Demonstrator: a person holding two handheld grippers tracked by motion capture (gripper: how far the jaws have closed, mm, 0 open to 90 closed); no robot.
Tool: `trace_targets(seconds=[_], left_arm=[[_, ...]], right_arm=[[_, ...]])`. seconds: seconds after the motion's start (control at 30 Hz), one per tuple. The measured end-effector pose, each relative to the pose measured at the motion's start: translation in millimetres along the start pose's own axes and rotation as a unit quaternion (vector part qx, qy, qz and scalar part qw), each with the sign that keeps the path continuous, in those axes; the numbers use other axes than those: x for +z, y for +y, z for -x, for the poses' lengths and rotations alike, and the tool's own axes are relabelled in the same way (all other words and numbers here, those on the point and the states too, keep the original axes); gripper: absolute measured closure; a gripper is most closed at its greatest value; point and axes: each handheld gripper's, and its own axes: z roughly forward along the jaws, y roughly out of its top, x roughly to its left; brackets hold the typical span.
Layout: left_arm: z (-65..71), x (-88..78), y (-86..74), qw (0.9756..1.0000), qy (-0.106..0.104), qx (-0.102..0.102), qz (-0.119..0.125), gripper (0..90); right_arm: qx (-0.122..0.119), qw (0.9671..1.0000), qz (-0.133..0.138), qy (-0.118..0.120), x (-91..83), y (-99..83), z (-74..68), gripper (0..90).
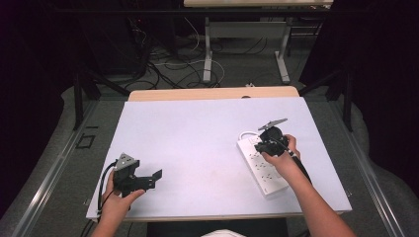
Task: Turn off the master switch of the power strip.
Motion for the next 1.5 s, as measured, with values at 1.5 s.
trace_targets(seconds=[1.5], left_arm=[[-4.4, 0.6, -1.2, 1.0000, 0.004, -0.005, -0.001, 2.0]], right_arm=[[0.043, 0.9987, -0.015, -0.022, 42.3, 30.9, 12.2, 90.0]])
